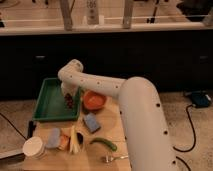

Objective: Place grapes in tray

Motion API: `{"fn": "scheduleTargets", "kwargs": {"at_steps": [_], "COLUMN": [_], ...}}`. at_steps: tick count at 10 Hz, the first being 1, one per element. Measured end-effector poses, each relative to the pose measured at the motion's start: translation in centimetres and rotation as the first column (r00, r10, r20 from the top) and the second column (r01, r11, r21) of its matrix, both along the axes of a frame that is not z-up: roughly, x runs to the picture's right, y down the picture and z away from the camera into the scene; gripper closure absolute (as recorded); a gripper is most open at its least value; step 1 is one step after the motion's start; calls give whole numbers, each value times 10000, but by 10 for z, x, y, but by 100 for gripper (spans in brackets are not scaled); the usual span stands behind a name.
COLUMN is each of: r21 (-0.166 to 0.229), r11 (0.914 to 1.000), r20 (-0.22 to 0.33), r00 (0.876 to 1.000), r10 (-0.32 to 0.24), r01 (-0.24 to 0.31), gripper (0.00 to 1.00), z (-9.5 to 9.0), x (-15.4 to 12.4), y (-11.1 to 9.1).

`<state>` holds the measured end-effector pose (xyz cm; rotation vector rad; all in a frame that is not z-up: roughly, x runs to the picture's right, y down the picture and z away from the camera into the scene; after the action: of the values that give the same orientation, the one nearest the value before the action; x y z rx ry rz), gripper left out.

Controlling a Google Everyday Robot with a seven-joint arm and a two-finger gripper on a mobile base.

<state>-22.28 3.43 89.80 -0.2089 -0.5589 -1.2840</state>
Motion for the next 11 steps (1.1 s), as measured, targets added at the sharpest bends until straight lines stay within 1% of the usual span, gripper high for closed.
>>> {"fn": "scheduleTargets", "kwargs": {"at_steps": [9,11], "r21": [47,60], "r11": [9999,9999], "r20": [169,205], "r00": [9998,9997], "r10": [-135,-155], "r01": [134,154], "gripper": [98,93], "z": [2,2], "x": [-2,-3], "y": [-2,-3]}}
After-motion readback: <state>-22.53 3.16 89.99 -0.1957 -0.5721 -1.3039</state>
